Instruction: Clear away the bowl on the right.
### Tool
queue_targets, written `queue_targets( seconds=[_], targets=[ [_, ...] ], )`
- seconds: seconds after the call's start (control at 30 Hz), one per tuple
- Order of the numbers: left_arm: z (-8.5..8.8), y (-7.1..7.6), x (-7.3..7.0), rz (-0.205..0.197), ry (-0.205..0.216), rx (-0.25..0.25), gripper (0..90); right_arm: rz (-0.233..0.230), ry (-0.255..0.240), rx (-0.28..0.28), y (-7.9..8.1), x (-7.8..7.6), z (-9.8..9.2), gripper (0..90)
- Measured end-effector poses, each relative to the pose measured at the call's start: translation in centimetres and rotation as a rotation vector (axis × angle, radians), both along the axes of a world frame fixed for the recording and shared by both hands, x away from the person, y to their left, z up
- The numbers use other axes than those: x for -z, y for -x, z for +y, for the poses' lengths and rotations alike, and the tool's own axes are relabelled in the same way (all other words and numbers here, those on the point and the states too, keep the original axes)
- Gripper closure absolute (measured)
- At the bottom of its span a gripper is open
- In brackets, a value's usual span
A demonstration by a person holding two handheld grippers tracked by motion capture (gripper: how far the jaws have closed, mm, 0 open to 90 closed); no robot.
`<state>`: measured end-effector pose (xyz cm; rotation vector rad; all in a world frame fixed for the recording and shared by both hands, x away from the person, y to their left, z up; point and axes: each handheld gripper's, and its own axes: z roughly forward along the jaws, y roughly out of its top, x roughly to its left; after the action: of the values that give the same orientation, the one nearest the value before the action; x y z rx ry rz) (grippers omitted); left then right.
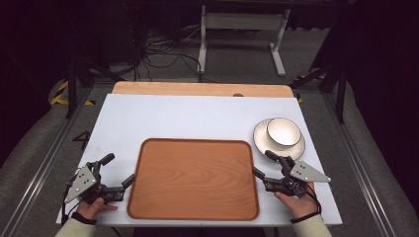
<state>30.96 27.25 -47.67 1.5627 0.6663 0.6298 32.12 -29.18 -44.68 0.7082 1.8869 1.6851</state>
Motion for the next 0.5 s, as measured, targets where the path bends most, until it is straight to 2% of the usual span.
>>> queue_targets(
  seconds=[0.27, 0.43, 0.5],
  targets=[
    [0.0, 0.0, 0.0, 0.0, -0.001, 0.0, 0.3, 0.023, 0.029, 0.005, 0.0, -1.8, 0.4, 23.8],
    [0.0, 0.0, 0.0, 0.0, 0.0, 0.0, 0.3, 0.011, 0.019, 0.009, 0.1, -3.2, 0.3, 22.8],
    [0.0, 0.0, 0.0, 0.0, -0.001, 0.0, 0.3, 0.022, 0.014, 0.011, 0.0, -3.6, 0.3, 23.0]
  ],
)
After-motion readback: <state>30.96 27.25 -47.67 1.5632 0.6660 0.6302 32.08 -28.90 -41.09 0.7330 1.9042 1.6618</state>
